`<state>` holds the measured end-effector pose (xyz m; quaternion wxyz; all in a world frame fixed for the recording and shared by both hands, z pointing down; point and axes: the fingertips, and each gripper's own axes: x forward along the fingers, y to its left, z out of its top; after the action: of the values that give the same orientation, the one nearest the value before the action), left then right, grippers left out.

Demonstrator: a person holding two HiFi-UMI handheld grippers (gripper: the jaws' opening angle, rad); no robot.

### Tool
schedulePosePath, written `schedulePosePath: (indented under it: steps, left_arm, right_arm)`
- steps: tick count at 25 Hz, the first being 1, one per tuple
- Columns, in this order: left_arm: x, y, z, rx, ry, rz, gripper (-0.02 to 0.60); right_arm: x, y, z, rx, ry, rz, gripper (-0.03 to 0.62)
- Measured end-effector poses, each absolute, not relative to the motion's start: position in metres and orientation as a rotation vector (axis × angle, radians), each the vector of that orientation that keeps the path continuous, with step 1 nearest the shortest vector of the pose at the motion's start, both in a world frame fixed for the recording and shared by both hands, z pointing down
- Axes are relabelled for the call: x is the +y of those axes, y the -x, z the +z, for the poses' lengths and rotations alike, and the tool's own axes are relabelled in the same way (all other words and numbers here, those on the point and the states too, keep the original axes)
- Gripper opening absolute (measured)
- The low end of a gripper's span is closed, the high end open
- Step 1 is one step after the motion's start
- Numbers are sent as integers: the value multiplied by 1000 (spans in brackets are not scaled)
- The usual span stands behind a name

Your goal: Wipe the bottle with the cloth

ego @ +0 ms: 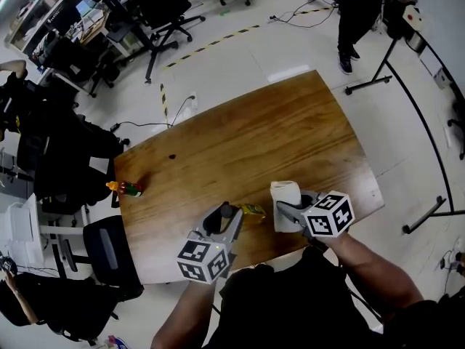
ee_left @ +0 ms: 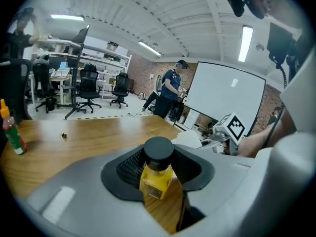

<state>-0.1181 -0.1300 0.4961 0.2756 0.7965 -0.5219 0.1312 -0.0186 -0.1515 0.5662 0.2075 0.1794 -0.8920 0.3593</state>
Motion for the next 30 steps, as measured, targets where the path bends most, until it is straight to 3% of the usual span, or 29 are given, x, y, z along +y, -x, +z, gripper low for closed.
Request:
schedulePosePath:
  steps: [9,20,30]
  left_arm:
    - [-154,112,498,-1535,-1947,300,179]
    - [-151,162,520,-1566,-1590,-11,178]
    - [-149,190,535,-1575,-1490,-100,178]
  right_arm:
    - [-131,22,534,-2625,-433,1407,74]
    - [-124,111,519,-2784,-436,1126,74]
    - [-137,87,583,-2629,-565,1146,74]
